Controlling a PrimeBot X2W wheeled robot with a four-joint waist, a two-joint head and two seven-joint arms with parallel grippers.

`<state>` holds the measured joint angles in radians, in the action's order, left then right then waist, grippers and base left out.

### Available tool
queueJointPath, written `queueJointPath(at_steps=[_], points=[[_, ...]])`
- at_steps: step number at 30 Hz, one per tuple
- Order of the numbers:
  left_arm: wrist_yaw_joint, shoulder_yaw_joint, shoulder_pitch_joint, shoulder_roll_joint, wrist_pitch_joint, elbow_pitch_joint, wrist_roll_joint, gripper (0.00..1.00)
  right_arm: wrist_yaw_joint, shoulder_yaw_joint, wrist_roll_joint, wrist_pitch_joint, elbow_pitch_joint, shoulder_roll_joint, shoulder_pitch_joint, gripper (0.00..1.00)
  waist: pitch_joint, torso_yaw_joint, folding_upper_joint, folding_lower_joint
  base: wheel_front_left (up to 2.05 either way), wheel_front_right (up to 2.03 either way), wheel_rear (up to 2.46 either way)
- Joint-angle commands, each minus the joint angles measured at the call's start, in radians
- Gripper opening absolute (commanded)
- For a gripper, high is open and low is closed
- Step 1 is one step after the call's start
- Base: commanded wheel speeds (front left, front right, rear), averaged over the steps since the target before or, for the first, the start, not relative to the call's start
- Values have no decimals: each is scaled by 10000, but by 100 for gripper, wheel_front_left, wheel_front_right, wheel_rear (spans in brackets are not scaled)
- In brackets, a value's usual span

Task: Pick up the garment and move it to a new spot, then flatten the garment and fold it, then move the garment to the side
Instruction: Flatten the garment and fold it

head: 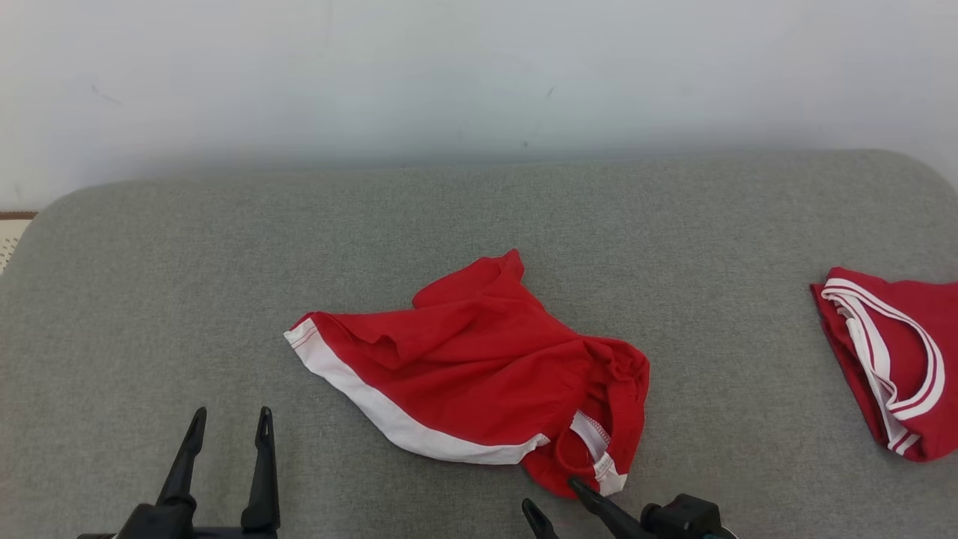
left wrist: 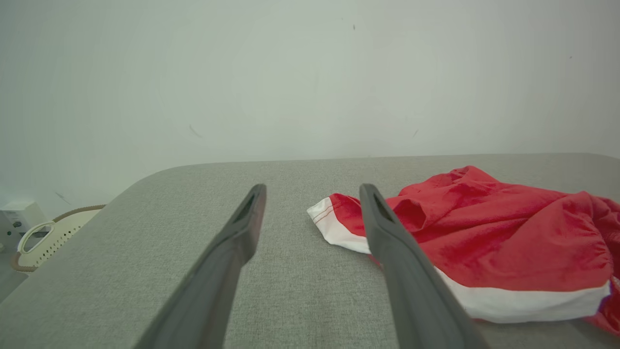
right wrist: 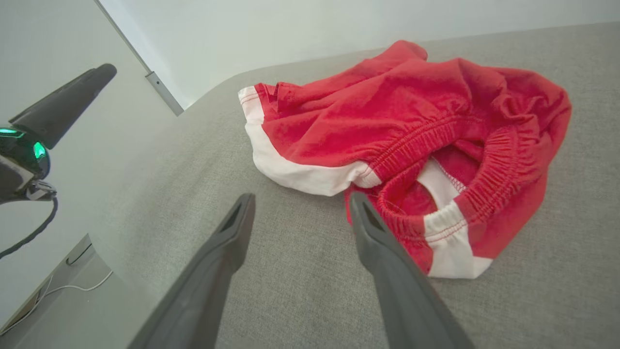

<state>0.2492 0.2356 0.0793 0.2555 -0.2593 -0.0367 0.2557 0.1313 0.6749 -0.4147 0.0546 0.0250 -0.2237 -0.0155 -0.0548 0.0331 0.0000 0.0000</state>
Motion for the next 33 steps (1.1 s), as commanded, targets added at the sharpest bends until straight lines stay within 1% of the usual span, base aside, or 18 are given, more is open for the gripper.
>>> queueJointPath(at_steps=[1,7,9,10,14,23,30,31,32,33], points=[[26,8,80,-4,-14,45,-9,100,-11,164,-137,133,255,-81,-242,100,-110,97,0,0,0,0,0],[24,75,240,-94,-27,91,-40,100,-11,689,-756,644,1863,-8,-1240,100,-377,193,0,0,0,0,0],[1,106,292,-143,-31,121,-37,100,-11,702,-922,852,2441,-7,-1526,100,-440,230,0,0,0,0,0],[-19,139,387,-175,-36,144,-79,100,-11,618,-1031,1102,2948,-39,-1802,100,-519,274,0,0,0,0,0],[-35,162,489,-221,-43,170,-149,100,-11,595,-1213,1517,3755,-96,-2251,100,-623,303,0,0,0,0,0],[-97,125,633,-305,-42,196,-239,100,-11,992,-1284,2021,4336,6,-3049,100,-733,325,0,0,0,0,0],[-176,106,694,-397,-44,199,-339,100,-11,1263,-1167,2114,4521,142,-3507,100,-813,384,0,0,0,0,0],[-182,95,692,-414,-44,204,-355,100,-11,1270,-1136,2116,4476,138,-3559,90,-822,383,0,0,0,0,0],[-191,87,689,-433,-44,208,-358,100,-11,1235,-1101,2117,4386,133,-3611,49,-830,382,0,0,0,0,0],[-201,77,686,-447,-44,212,-361,100,-11,1190,-1059,2105,4304,117,-3635,42,-839,382,0,0,0,0,0]])
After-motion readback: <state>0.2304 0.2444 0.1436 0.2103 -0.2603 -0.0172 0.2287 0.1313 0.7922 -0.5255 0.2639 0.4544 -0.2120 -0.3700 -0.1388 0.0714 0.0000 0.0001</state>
